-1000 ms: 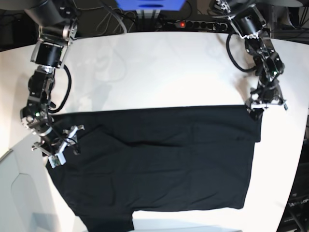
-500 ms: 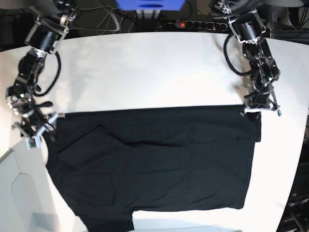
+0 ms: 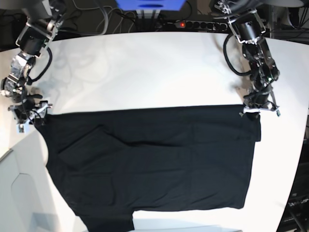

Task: Fold the T-shirt properly
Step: 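Drag the held shoulder edge back toward the robot with both grippers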

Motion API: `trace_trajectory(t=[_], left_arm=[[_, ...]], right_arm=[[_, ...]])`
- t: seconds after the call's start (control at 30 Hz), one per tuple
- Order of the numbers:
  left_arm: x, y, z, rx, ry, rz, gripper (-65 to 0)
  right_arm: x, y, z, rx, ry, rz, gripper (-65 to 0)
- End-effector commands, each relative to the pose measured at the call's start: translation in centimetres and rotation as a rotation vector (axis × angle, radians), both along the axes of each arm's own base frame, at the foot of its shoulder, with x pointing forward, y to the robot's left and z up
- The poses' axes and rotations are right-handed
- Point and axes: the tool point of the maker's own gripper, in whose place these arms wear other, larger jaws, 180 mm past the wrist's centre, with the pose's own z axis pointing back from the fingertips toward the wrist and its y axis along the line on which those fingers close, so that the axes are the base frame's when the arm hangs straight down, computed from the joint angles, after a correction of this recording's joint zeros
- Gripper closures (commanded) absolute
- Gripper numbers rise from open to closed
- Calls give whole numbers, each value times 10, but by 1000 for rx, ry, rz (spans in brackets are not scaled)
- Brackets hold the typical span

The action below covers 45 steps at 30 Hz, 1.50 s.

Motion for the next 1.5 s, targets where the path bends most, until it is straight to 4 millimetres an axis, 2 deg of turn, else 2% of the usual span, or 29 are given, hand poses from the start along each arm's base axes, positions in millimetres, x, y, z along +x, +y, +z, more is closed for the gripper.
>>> trace_trajectory(t=[0.0, 0.1, 0.17, 0.2, 0.37, 0.47, 0.6, 0.73, 0.83, 0.9, 1.03, 1.17, 1.3, 1.4, 1.47], left_arm=[[-3, 2, -2, 9, 29, -9, 0], [-4, 3, -2, 10, 31, -9, 0], [-4, 10, 1, 26, 31, -9, 0], [-4, 10, 1, 27, 31, -10, 0], [-5, 12, 1, 28, 36, -8, 0], [-11, 18, 6, 51, 38, -12, 0], [-13, 16, 34, 111, -5, -47, 0], [-10, 10, 58, 141, -26, -86, 0], [-11, 18, 77, 156, -49, -65, 0], [-12, 23, 86, 156, -56, -53, 0], [9, 26, 106, 147, -97, -47, 0], [25, 24, 120, 135, -116, -54, 0], [28, 21, 120, 119, -107, -62, 0], [25, 17, 117, 108, -86, -73, 0], [15, 17, 107, 105, -53, -77, 0]], right_arm=[[10, -7, 16, -12, -47, 6, -358], [8, -6, 13, -8, -39, 6, -344], [7, -6, 11, -8, -33, 6, -294], [7, -6, 11, -8, -33, 6, -259], [6, -10, 13, -14, -32, 2, 0], [-2, -17, 11, -37, -15, 3, 0], [-14, -25, 27, -112, -33, 24, 0], [-18, -24, 51, -187, -79, 56, 0], [-15, -24, 73, -242, -108, 73, 0], [-11, -25, 88, -278, -112, 73, 0], [18, -30, 134, -336, -167, 54, 0], [50, -23, 165, -352, -186, 56, 0], [63, -13, 176, -381, -175, 92, 0], [58, -13, 175, -399, -151, 92, 0], [45, -18, 160, -397, -111, 85, 0]])
